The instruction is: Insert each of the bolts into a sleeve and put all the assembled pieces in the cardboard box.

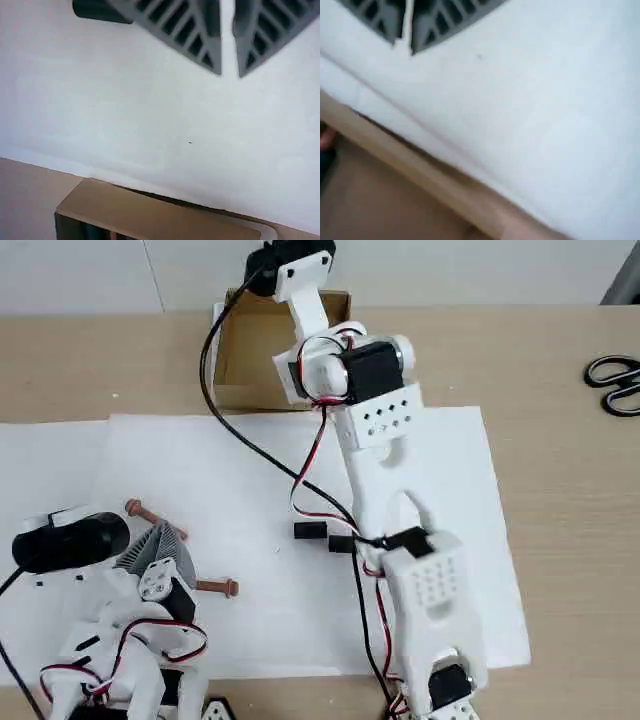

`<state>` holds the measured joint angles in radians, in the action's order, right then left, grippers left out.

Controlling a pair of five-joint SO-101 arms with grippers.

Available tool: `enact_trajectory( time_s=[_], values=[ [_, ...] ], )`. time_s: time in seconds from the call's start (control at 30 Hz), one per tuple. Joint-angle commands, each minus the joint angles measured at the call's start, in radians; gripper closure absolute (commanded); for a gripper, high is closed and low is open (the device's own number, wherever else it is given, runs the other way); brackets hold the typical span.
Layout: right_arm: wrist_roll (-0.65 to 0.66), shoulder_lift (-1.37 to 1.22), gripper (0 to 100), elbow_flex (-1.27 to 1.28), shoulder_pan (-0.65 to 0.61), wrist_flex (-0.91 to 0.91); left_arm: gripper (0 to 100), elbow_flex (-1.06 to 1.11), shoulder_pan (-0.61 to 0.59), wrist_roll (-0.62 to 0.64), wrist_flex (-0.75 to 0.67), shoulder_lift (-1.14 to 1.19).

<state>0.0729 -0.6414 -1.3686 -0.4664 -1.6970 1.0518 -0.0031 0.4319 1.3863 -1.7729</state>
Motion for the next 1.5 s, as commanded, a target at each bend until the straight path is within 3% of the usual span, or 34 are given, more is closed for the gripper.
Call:
enact_trajectory(
  time_s=[0.0,0.23,0.43,0.83,1.1,1.47],
  values=[
    [0.051,0.229,99.5,0.238,-0.016,0.001,99,-0.038,-0.005,0.006,-0.003,-0.002],
    [0.215,0.463,99.5,0.776,-0.025,0.004,99,-0.038,-0.005,0.006,-0.006,-0.002],
    [0.376,0.507,99.1,0.999,-0.025,0.030,99,-0.038,-0.005,0.006,-0.035,-0.002],
    [0.660,0.512,98.8,1.148,-0.044,0.079,99,-0.038,0.000,0.002,-0.046,-0.002],
    [0.878,0.513,91.0,1.175,-0.036,0.031,99,-0.059,-0.003,0.000,-0.040,-0.002],
    [1.002,0.515,90.9,1.260,-0.074,0.033,99,-0.087,-0.003,0.000,-0.040,-0.002]
  ],
)
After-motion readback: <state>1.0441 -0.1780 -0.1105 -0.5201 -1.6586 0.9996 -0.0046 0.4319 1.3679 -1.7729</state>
